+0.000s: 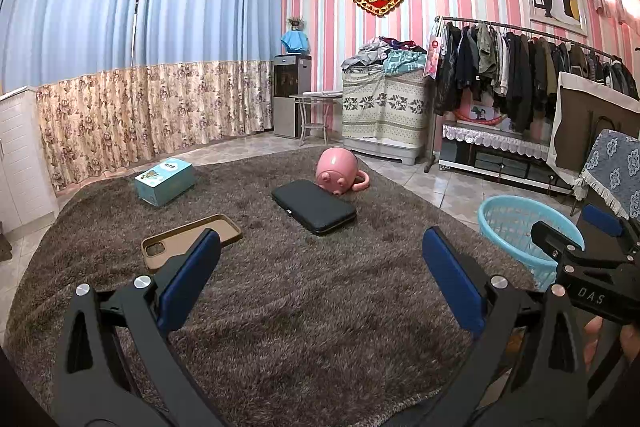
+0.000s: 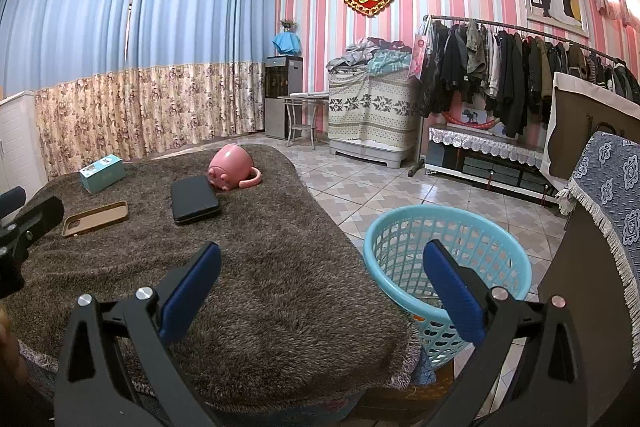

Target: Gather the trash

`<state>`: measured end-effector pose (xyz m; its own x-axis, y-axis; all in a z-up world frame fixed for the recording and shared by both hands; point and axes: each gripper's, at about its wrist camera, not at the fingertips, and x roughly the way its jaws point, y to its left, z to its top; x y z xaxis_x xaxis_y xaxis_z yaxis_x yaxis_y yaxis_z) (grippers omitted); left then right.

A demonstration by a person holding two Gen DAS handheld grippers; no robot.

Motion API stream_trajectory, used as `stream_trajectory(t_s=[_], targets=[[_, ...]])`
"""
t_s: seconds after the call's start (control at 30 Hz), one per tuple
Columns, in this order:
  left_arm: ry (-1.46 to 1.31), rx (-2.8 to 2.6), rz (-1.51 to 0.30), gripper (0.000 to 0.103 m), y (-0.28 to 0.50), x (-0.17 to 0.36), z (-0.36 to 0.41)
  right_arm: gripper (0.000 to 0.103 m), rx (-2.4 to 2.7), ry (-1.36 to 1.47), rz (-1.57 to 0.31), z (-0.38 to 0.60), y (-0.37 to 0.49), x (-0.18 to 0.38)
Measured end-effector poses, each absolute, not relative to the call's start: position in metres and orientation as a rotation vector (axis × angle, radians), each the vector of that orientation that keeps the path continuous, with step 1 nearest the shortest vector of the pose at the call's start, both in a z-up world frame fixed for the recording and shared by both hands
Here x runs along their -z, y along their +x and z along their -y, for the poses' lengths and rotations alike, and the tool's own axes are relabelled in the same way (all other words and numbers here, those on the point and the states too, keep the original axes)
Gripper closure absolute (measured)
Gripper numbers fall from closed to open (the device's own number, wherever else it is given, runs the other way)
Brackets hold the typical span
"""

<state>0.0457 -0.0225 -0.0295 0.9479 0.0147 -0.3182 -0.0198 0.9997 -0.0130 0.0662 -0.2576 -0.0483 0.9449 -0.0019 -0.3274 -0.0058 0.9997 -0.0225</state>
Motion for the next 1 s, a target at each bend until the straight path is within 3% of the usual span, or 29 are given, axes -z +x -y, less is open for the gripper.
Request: stream_trajectory(t_s=[1.0], targets=[[-0.003, -0.023, -0.314, 0.005, 0.0445, 0.0287, 0.0266, 0.004, -0.002, -0.023, -0.334, 0.2573, 0.0664, 0.047]])
